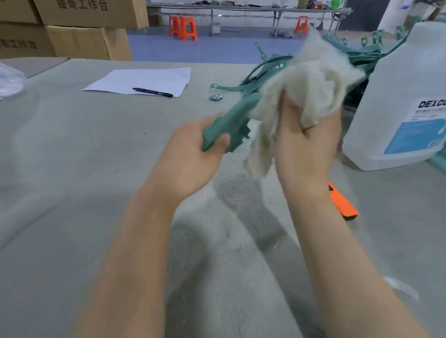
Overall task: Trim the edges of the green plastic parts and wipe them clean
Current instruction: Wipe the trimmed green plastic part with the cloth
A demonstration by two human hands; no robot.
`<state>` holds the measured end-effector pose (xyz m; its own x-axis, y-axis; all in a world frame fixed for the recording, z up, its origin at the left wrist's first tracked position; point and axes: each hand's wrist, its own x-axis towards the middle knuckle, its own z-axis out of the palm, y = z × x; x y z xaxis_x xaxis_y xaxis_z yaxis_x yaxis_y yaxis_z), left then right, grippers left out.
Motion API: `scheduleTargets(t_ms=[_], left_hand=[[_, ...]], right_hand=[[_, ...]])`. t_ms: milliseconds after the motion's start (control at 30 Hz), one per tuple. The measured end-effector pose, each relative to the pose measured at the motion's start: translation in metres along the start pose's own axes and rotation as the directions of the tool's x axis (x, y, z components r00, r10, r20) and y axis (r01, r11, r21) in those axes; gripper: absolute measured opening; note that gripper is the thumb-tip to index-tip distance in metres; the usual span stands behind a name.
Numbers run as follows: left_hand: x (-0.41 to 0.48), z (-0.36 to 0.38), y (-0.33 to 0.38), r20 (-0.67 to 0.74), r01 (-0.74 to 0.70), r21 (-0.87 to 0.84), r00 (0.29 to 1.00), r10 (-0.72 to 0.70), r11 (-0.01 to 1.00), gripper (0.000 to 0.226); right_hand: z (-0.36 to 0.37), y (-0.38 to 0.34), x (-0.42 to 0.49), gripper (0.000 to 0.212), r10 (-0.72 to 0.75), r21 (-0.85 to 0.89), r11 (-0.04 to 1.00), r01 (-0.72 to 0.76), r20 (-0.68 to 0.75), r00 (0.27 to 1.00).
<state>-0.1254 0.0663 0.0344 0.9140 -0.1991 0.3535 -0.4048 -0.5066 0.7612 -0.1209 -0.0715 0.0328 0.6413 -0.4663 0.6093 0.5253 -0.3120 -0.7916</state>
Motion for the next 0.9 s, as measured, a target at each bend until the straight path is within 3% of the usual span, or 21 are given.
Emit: scheduleTargets(t_ms=[67, 133, 300, 367, 500, 567, 633, 700, 767, 900], left_hand=[[-0.002, 0.001, 0.001, 0.074, -0.03, -0.007, 0.997, 0.031, 1.0, 0.038], [-0.001, 0.0, 0.002, 0.104, -0.033, 0.03, 0.994, 0.03, 0.999, 0.026], [-0.004, -0.004, 0.007, 0.059, -0.041, 0.03, 0.997, 0.04, 0.999, 0.019], [-0.005, -0.004, 0.009, 0.051, -0.043, 0.017, 0.998, 0.042, 0.999, 0.018], [-0.007, -0.011, 0.011, 0.008, -0.069, -0.011, 0.998, 0.069, 0.998, 0.026], [-0.007, -0.013, 0.011, -0.003, -0.084, -0.015, 0.996, 0.084, 0.996, 0.022], [-0.006, -0.012, 0.011, 0.002, -0.078, 0.001, 0.997, 0.078, 0.997, 0.017], [-0.005, -0.01, 0.01, 0.028, -0.065, 0.05, 0.998, 0.064, 0.997, 0.023], [-0.004, -0.009, 0.008, 0.054, -0.051, 0.09, 0.997, 0.046, 0.995, 0.024], [-0.003, -0.013, 0.007, 0.051, -0.082, 0.104, 0.996, 0.077, 0.991, 0.026]], right_hand=[[0.006, -0.002, -0.01, 0.063, -0.098, -0.071, 0.99, 0.12, 0.253, 0.962], [0.007, 0.004, -0.009, 0.058, -0.128, -0.162, 0.968, 0.191, 0.337, 0.933], [-0.012, 0.028, 0.016, 0.051, 0.063, -0.451, 0.892, 0.009, 0.143, 0.988], [-0.017, 0.039, 0.023, 0.038, 0.123, -0.514, 0.854, -0.074, 0.061, 0.991], [-0.027, 0.056, 0.036, 0.035, 0.26, -0.598, 0.76, -0.255, -0.08, 0.962], [-0.03, 0.057, 0.039, 0.034, 0.305, -0.633, 0.712, -0.304, -0.112, 0.946], [-0.026, 0.051, 0.032, 0.032, 0.296, -0.663, 0.7, -0.265, -0.068, 0.953], [-0.012, 0.039, 0.018, 0.033, 0.223, -0.634, 0.763, -0.125, 0.076, 0.972], [0.002, 0.022, 0.002, 0.035, 0.128, -0.482, 0.876, -0.009, 0.213, 0.969], [0.018, -0.007, -0.02, 0.015, -0.048, -0.109, 0.991, 0.076, 0.241, 0.969]])
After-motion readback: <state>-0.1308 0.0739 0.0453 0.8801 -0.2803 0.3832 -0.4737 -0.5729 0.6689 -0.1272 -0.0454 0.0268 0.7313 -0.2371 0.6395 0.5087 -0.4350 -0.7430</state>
